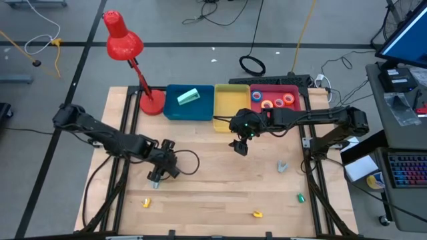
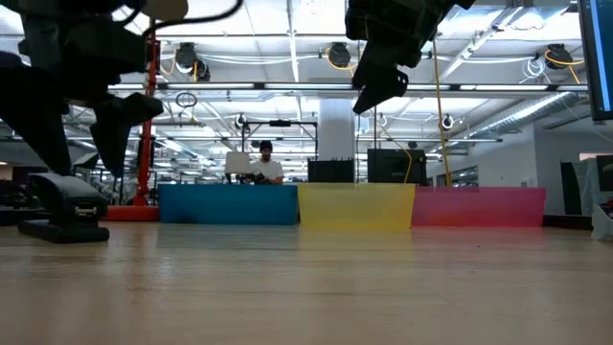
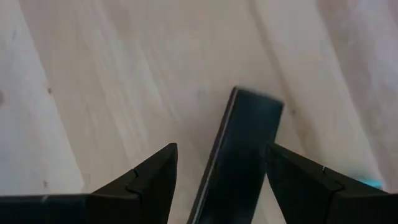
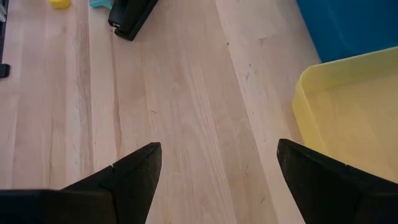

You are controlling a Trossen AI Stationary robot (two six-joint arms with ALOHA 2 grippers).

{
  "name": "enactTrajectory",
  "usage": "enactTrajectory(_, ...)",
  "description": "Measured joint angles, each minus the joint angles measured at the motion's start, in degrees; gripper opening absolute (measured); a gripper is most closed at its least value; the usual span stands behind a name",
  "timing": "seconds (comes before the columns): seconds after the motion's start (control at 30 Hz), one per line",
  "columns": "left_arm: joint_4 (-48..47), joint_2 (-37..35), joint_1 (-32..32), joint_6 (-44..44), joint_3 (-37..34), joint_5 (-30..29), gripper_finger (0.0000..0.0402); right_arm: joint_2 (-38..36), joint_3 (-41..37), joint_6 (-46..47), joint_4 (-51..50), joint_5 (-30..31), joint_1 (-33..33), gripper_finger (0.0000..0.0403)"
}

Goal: Pick and place Stapler, Stapler remover, tape
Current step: Put the large black stapler into the blue bin

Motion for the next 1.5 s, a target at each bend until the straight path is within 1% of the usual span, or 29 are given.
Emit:
enactTrajectory(0.1,0.4,2.7,1.23,0.2,0.0,2.09,0.0241,0.0,0.0,0.0,0.34,0.0,0.0,0.0308)
enactTrajectory(0.23,1.03,6.04,2.61,0.79,-0.03,2.58,0.0241,0.0,0.0,0.0,0.56,-0.02,0.0,0.0308)
enactTrajectory(0.37,1.36,8.84,3.49,0.77,-0.07,4.75,0.0241,0.0,0.0,0.0,0.62,-0.02,0.0,0.0308)
enactTrajectory(0.5,1.69,10.8,4.11,0.41,-0.08,5.53,0.0239,0.0,0.0,-0.02,0.6,-0.02,0.0,0.0308)
enactTrajectory(0.6,1.78,11.26,4.39,-0.45,-0.09,5.85,0.0214,0.0,0.0,-0.02,0.6,-0.03,0.0,0.0308)
enactTrajectory(0.73,2.23,10.9,5.32,-1.73,-0.07,7.66,0.0142,0.0,0.0,-0.02,0.6,-0.04,0.0,0.0308)
enactTrajectory(0.77,2.25,10.62,5.63,-2.49,-0.07,8.54,0.0133,0.0,-0.01,-0.02,0.61,-0.03,0.0,0.0308)
enactTrajectory(0.9,1.6,10.06,7.4,-7.1,0.42,10.35,0.0134,0.0,-0.02,-0.23,0.6,-0.03,0.01,0.0308)
enactTrajectory(1.0,0.61,9.18,9.45,-9.08,3.09,10.8,0.0134,0.0,-0.02,-0.7,0.62,-0.02,0.0,0.0308)
enactTrajectory(1.1,-0.73,7.24,11.82,-8.29,7.16,9.0,0.0134,0.0,-0.04,-1.07,0.66,-0.02,0.0,0.0308)
enactTrajectory(1.23,-0.75,4.65,15.56,-4.04,12.7,2.72,0.0134,0.0,-0.47,-1.08,1.04,-0.02,0.0,0.0308)
enactTrajectory(1.4,2.16,1.9,21.69,1.39,17.71,-4.94,0.0134,0.0,-1.99,-0.87,1.23,-0.05,0.02,0.0308)
enactTrajectory(1.5,7.52,1.11,26.2,3.95,18.53,-6.86,0.0134,0.0,-3.12,-0.71,1.05,-0.06,0.0,0.0308)
